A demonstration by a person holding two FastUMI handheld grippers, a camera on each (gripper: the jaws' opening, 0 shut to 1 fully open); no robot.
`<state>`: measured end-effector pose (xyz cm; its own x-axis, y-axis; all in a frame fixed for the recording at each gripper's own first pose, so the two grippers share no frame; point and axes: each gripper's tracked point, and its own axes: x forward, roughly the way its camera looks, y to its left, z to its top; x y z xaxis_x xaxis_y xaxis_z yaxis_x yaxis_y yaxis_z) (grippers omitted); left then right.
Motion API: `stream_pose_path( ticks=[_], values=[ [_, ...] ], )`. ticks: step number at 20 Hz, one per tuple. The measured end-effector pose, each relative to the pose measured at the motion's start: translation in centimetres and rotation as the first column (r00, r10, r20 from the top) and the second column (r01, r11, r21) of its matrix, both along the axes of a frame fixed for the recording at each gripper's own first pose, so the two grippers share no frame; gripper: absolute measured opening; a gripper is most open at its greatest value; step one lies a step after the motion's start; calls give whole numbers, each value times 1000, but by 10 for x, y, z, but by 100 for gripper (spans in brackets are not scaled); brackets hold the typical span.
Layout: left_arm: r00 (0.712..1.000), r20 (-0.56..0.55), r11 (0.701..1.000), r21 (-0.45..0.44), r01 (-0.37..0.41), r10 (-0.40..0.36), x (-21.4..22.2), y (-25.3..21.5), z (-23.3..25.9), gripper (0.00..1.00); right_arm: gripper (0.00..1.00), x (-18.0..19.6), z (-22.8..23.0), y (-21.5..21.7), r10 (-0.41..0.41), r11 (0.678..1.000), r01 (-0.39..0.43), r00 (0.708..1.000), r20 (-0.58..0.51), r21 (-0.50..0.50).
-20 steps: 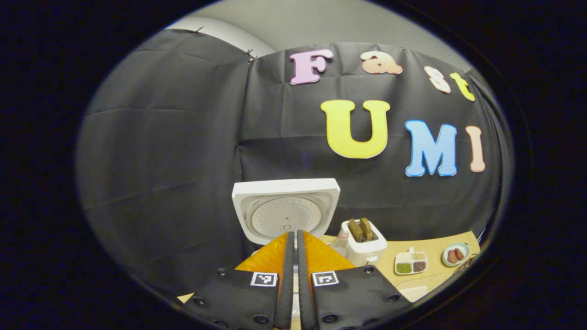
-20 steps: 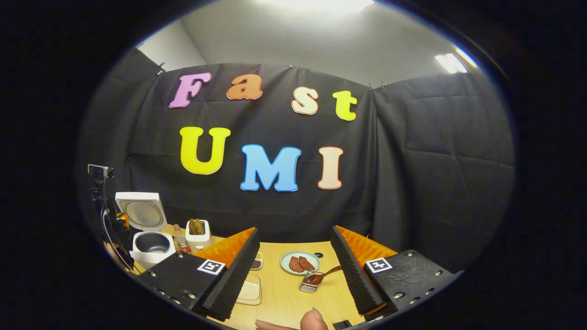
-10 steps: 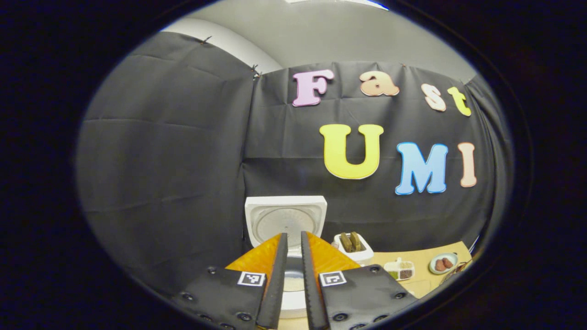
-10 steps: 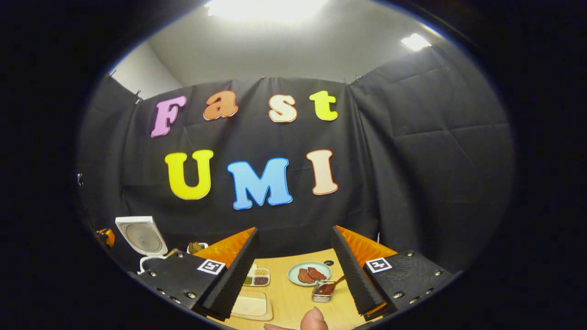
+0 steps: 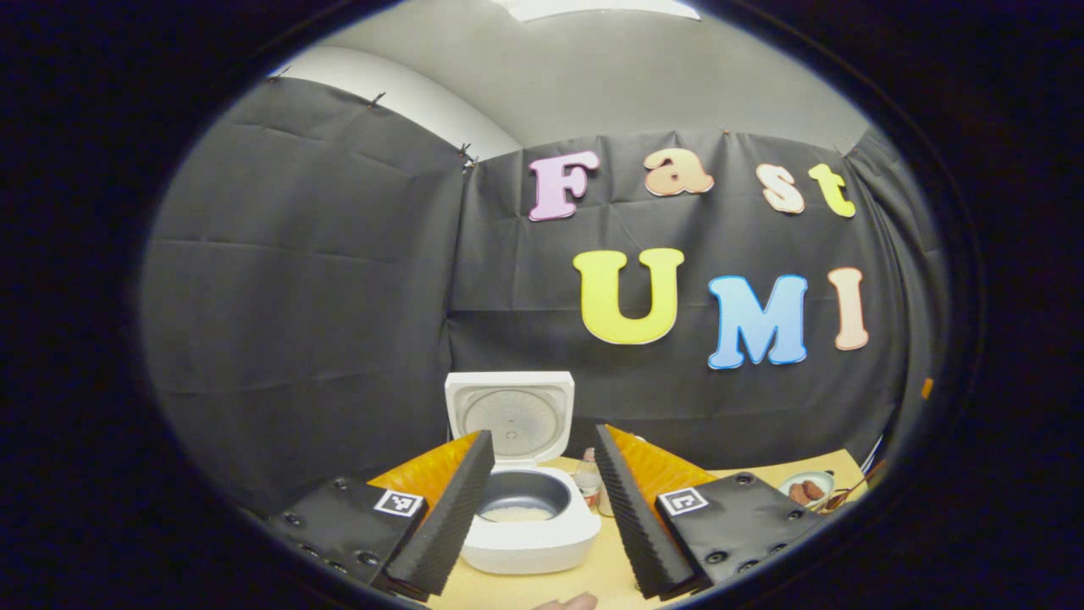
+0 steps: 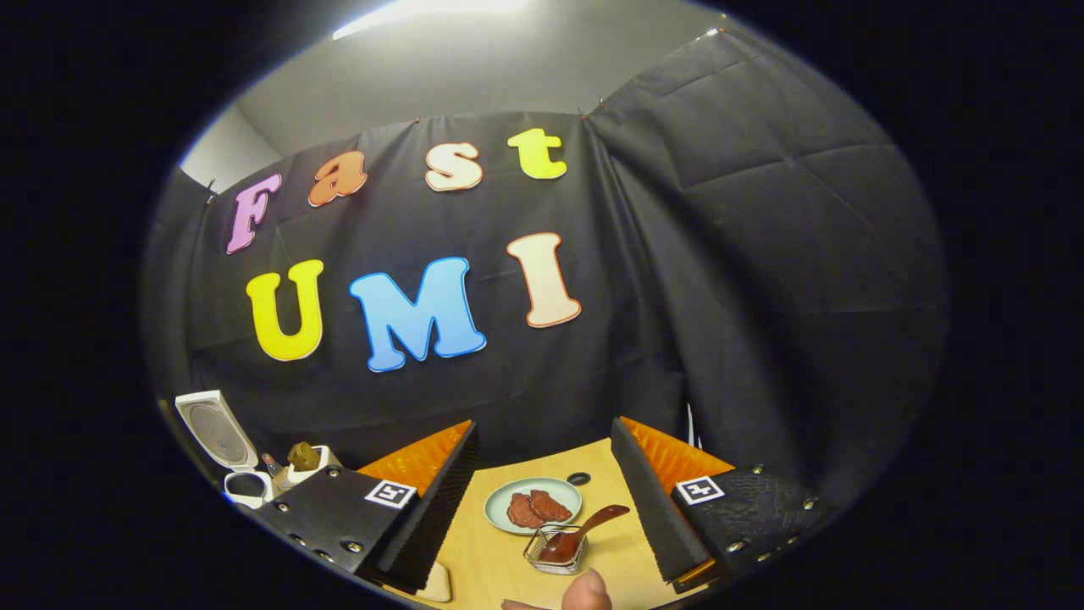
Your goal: Close the left gripper, press the button to open the rice cooker; take a wooden spoon from the chopstick holder with the right hand, scoop a spoonful of rice and pour it into the rice cooker, then put the wooden spoon back into the chopstick holder.
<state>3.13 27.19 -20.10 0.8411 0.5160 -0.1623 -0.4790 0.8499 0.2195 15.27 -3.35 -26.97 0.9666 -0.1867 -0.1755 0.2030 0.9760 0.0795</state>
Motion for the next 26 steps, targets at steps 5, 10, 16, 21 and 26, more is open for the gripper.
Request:
stream_pose_path(
  ticks=[5, 10, 16, 21, 26],
  values=[
    [1000, -14, 1000, 8, -18, 18, -16, -41, -4, 96, 95, 31, -76, -26, 26, 998, -23, 999, -48, 52],
    [995, -99, 1000, 22, 1, 1, -23, -80, -17, 96, 96, 50, -171, -61, -26, 997, 36, 987, -161, 64],
    [989, -148, 999, 33, 1, 4, -31, -97, -15, 97, 91, 69, -241, -43, -1, 970, 70, 959, -285, 233],
    [984, -176, 999, 27, -20, 24, -44, -94, -15, 96, 37, 78, -243, -31, -4, 957, 97, 947, -321, 275],
    [984, -174, 999, 26, -41, 45, -60, -84, -3, 97, 16, 74, -246, -17, 53, 920, 111, 915, -400, 375]
  ],
)
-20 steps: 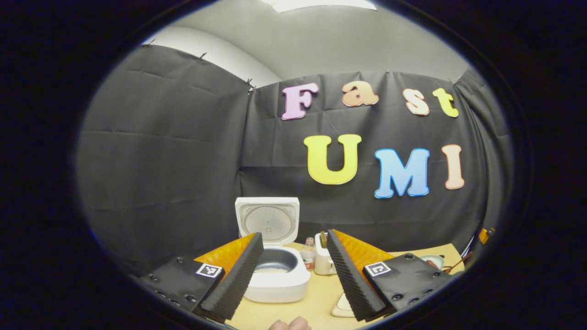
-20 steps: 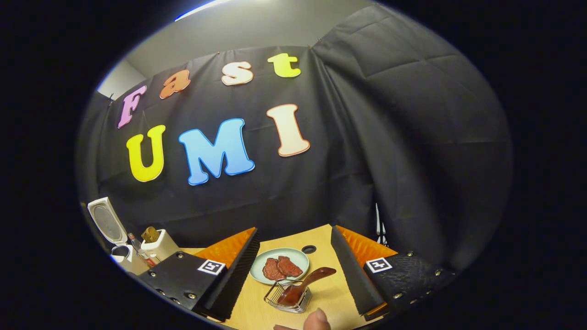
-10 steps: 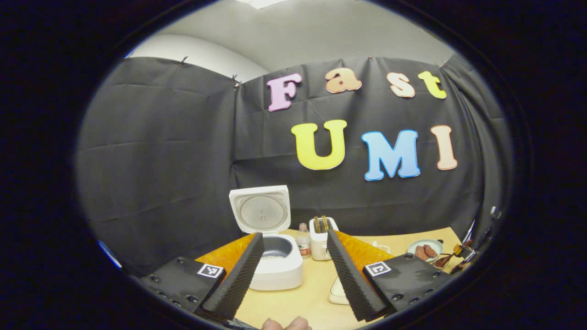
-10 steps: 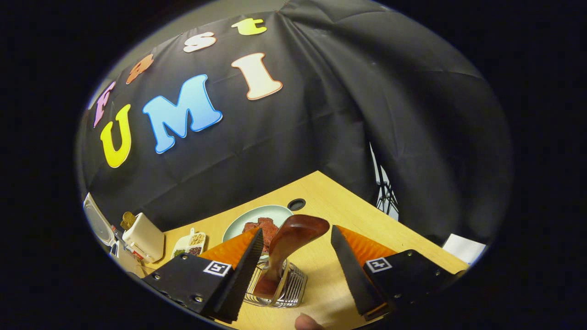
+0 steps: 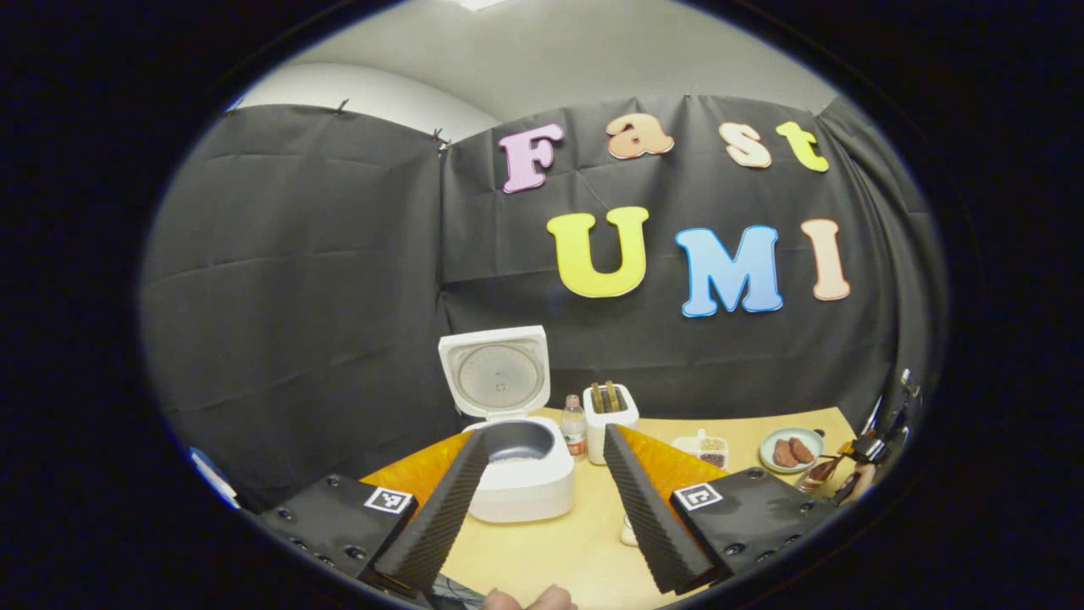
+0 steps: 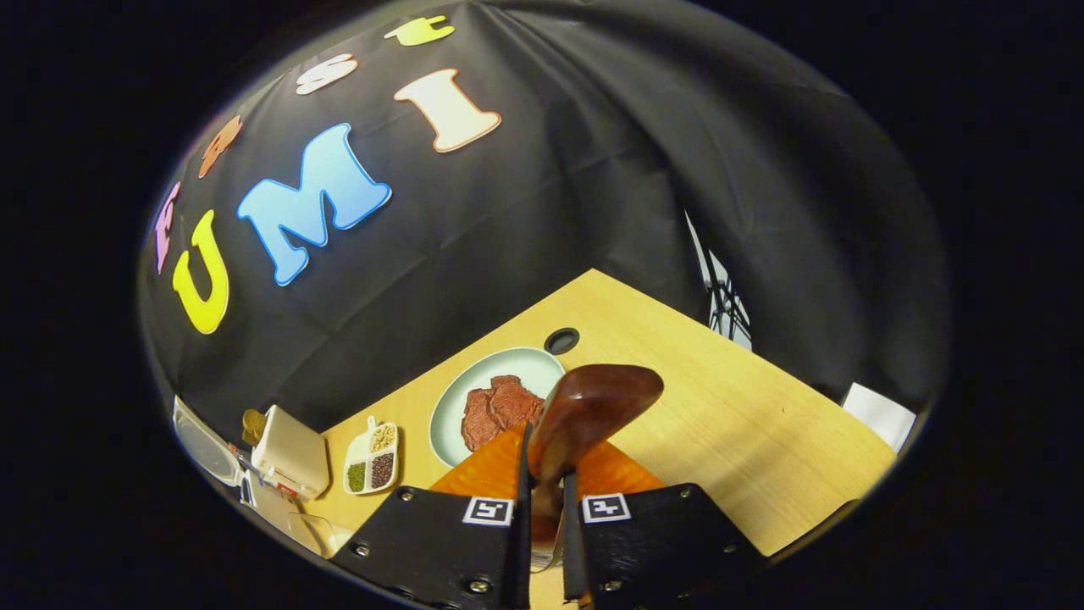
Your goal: Close the left gripper, press the button to open the rice cooker; take a wooden spoon from the chopstick holder with the right hand, scoop a spoonful of rice and pour it into the rice cooker, then put the wooden spoon back into the chopstick holder.
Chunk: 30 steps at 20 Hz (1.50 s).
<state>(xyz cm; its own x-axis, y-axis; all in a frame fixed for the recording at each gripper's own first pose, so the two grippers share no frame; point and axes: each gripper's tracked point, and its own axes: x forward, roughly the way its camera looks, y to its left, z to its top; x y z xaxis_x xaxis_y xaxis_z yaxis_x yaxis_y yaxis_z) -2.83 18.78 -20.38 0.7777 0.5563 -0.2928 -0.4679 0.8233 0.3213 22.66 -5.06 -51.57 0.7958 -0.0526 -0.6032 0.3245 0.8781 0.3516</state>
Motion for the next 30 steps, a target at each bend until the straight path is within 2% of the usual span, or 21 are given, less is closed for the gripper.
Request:
stream_pose_path(
  ticks=[3, 7, 10, 14, 17, 21, 25, 27, 30],
  values=[
    [999, 41, 1000, 4, -10, 10, -14, 7, 17, 96, 16, -3, 19, 8, 57, 997, -57, 998, 7, -44],
    [996, 86, 999, -42, 7, -4, -27, 16, 24, 97, 15, -6, 85, 25, 106, 993, -103, 992, 63, -57],
    [991, 129, 998, -53, 26, -19, -41, 32, 40, 97, 15, -15, 139, 63, 194, 979, -185, 974, 117, -79],
    [983, 178, 991, -115, 67, -46, -63, 55, 55, 97, 15, -46, 179, 134, 283, 958, -272, 949, 138, -95],
    [973, 223, 985, -142, 97, -64, -74, 79, 69, 93, 15, -65, 177, 192, 340, 938, -326, 931, 134, -117],
    [973, 223, 981, -173, 91, -51, -79, 108, 73, 92, 16, -70, 147, 256, 388, 919, -380, 918, 79, -104],
    [979, 205, 986, -162, 48, -14, -69, 132, 62, 92, 16, -60, 101, 290, 445, 890, -441, 895, 9, -114],
    [982, 187, 983, -182, 23, 12, -59, 137, 50, 93, 16, -56, 75, 296, 469, 874, -469, 883, -34, -128],
    [989, 142, 988, -151, -17, 39, -45, 145, 37, 92, 16, -44, 38, 300, 477, 858, -483, 875, -77, -174]
  ],
)
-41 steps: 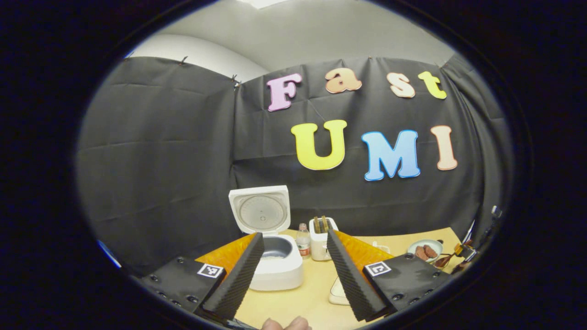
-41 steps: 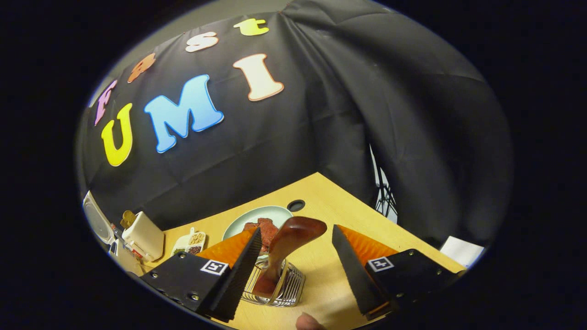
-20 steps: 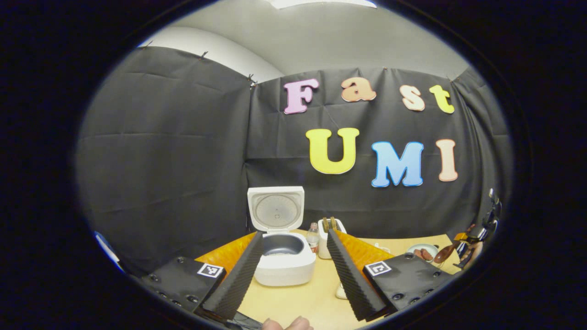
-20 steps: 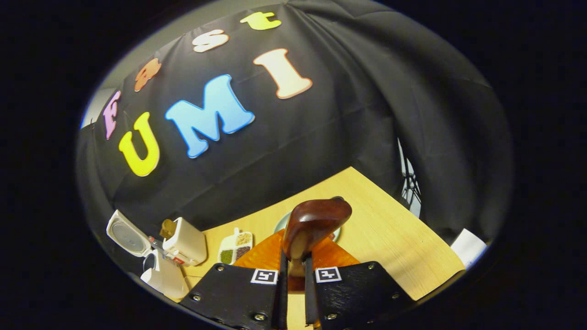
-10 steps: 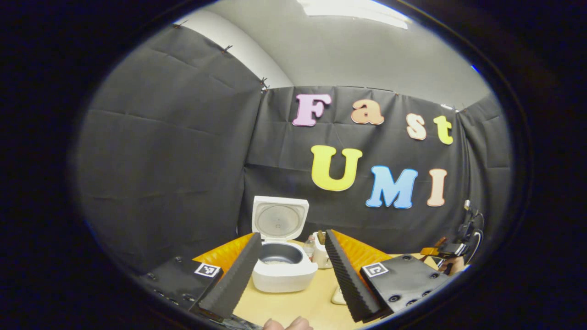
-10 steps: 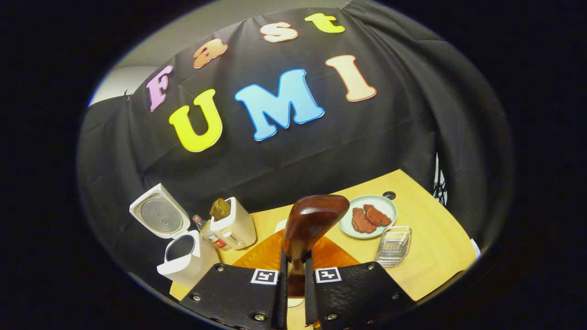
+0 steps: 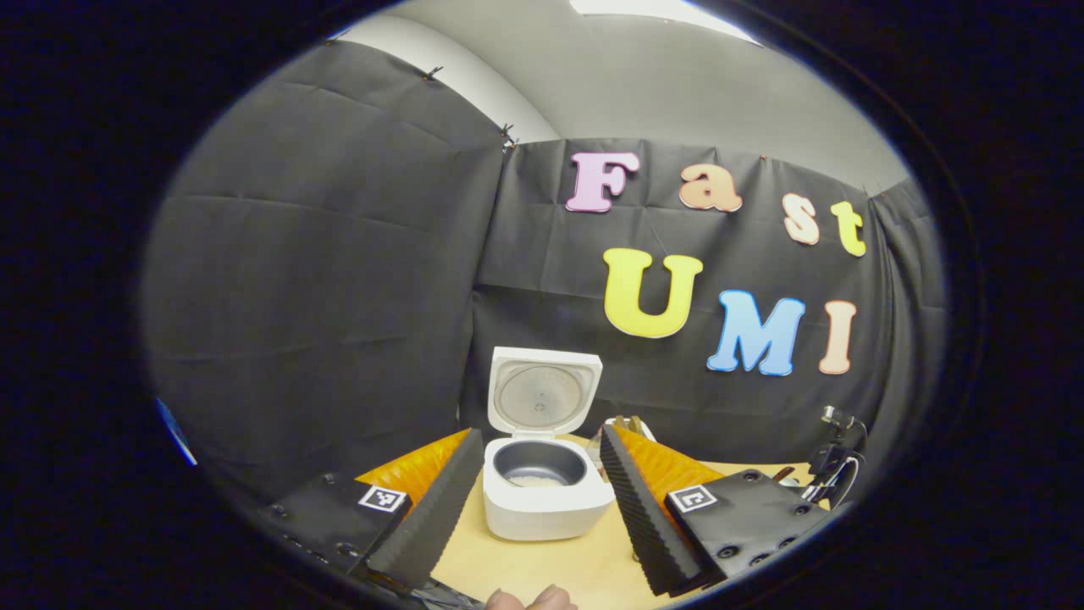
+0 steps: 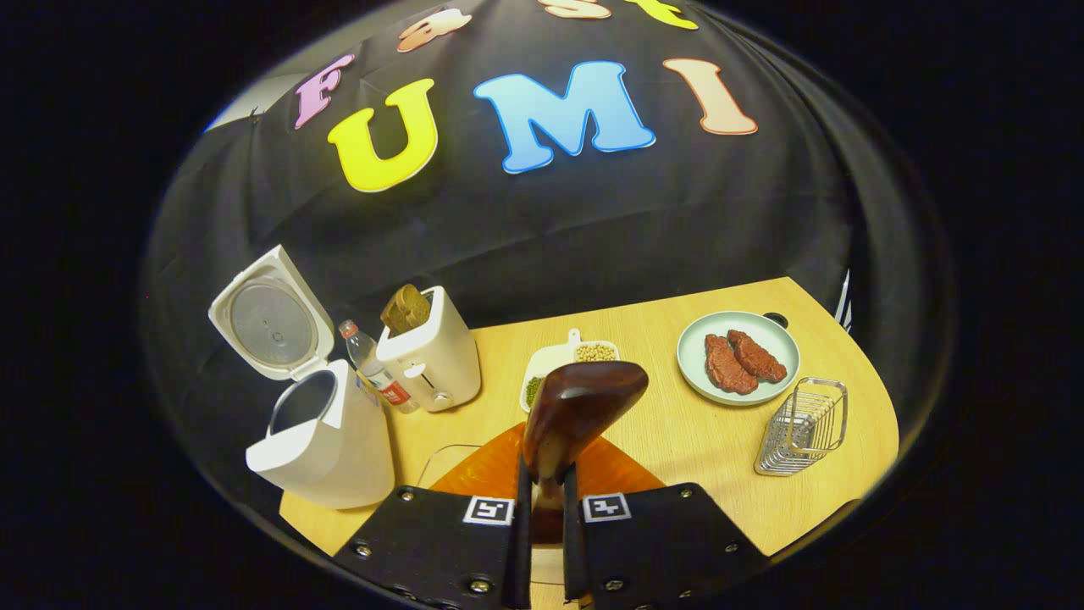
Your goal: Close the left gripper, press the button to open the rice cooker; take a wooden spoon from the chopstick holder with the right hand, scoop a spoonful of rice and pour it into the rice cooker, then put the wooden spoon back into the chopstick holder.
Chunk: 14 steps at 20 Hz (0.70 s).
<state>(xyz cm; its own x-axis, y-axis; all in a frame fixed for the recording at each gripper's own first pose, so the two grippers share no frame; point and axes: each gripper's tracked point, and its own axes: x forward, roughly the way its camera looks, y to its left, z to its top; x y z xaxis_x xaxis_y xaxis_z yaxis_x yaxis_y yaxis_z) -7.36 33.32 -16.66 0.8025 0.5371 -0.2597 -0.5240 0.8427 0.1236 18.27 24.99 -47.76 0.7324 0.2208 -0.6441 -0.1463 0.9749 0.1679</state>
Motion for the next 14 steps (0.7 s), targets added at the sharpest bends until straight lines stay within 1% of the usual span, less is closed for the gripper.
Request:
stream_pose_path(
  ticks=[2, 4, 6, 8, 9, 10, 14],
  values=[
    [1000, -21, 1000, 9, -17, 17, 9, -2, -8, 92, 16, 8, -23, 4, 13, 999, -13, 1000, -3, -49],
    [999, -42, 999, 26, -28, 29, 13, -3, -15, 92, 16, 12, -38, 9, 30, 992, -28, 999, 15, -122],
    [997, -69, 998, 54, -34, 38, 14, -3, -22, 92, 15, 15, -46, 18, 63, 980, -51, 997, 54, -192],
    [995, -79, 997, 49, -53, 57, 13, -1, -29, 93, 16, 13, -58, 33, 117, 965, -99, 991, 60, -244],
    [995, -77, 997, 43, -66, 69, 11, 1, -31, 92, 16, 9, -65, 45, 142, 962, -128, 989, 42, -242],
    [994, -77, 996, 40, -79, 82, 10, 4, -31, 93, 16, 6, -71, 56, 156, 965, -149, 988, 18, -217],
    [990, -80, 993, 42, -111, 114, 1, 10, -34, 93, 16, 3, -78, 88, 139, 988, -143, 988, -62, -64]
  ],
)
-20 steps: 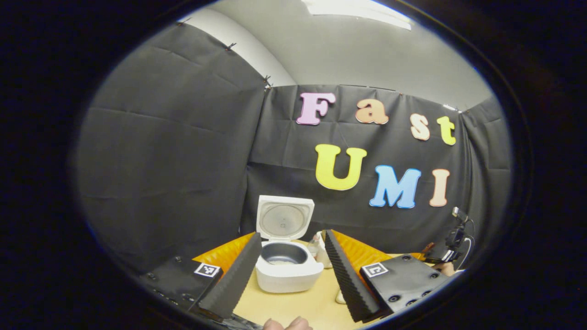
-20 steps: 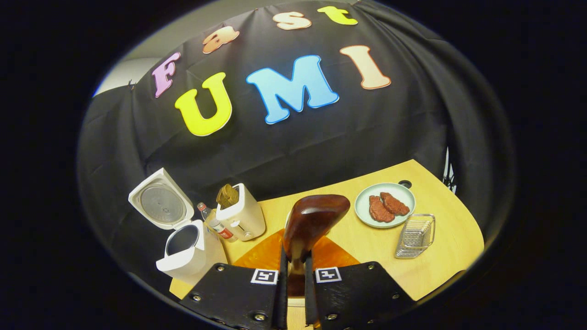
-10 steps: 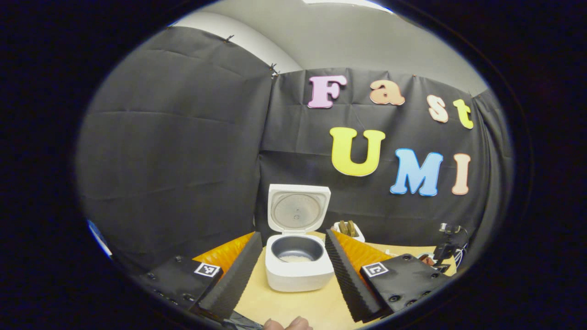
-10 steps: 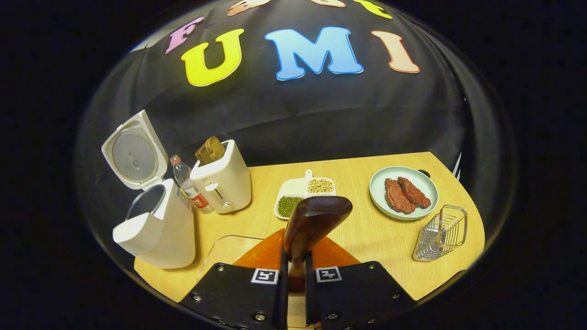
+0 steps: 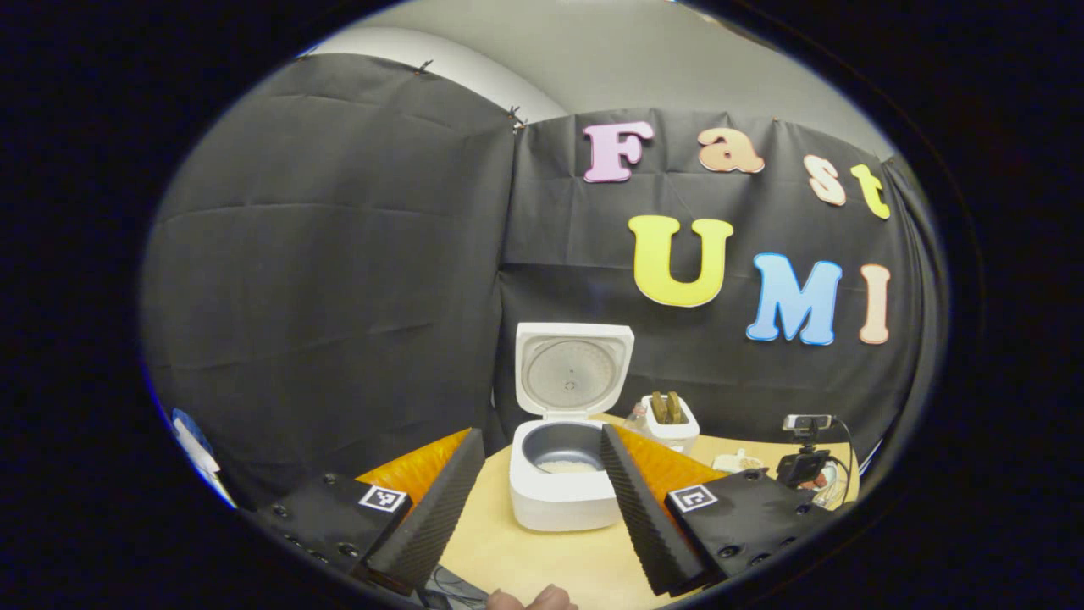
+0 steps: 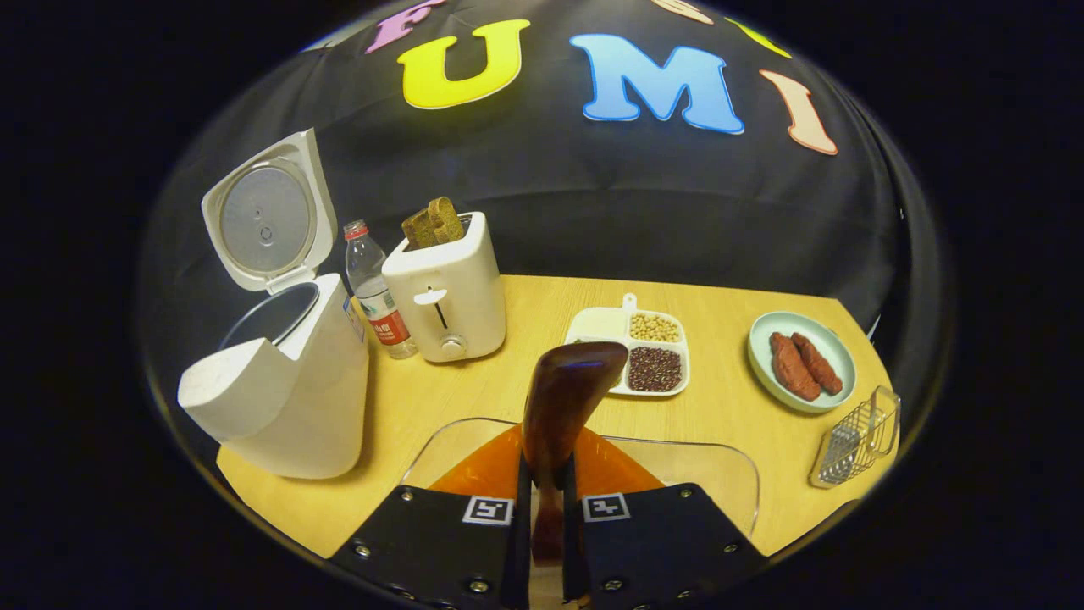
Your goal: Close the left gripper, press the button to open the rice cooker; take a wooden spoon from the chopstick holder with the right hand, scoop a spoonful of rice and pour it into the rice cooker, then put the wooden spoon back into the chopstick holder.
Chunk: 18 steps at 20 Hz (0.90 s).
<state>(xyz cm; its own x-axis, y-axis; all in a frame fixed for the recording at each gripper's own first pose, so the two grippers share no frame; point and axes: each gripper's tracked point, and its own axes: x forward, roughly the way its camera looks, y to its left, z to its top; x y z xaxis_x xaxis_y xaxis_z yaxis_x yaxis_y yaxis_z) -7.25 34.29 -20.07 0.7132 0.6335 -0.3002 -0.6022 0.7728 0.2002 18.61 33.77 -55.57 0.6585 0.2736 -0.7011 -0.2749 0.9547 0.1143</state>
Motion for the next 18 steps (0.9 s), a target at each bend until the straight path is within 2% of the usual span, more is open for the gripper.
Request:
stream_pose_path(
  ticks=[2, 3, 4, 6, 11, 15, 18],
  values=[
    [1000, 0, 1000, 0, -8, 8, -2, 1, 0, 92, 16, -3, 0, 10, 1, 998, 2, 999, -47, 61],
    [1000, 1, 1000, -1, -10, 10, -4, 1, 0, 93, 12, -3, 0, 11, 0, 997, 4, 998, -60, 80],
    [1000, -2, 1000, -2, -13, 13, -5, 2, -1, 93, 16, -3, 0, 12, -2, 995, 10, 997, -78, 102],
    [1000, 0, 1000, -2, -13, 13, -8, 0, 0, 93, 16, -5, 0, 14, -24, 984, 46, 991, -128, 174],
    [1000, 9, 1000, 8, -1, 1, -12, -4, 9, 93, 16, -9, 13, 8, -71, 938, 140, 973, -221, 316],
    [1000, 10, 1000, 27, 15, -16, -13, -8, 23, 93, 15, -13, 27, -8, -116, 887, 213, 962, -247, 411],
    [999, 5, 998, 46, 40, -40, -10, -13, 33, 93, 16, -17, 35, -32, -150, 865, 247, 958, -245, 437]
  ],
)
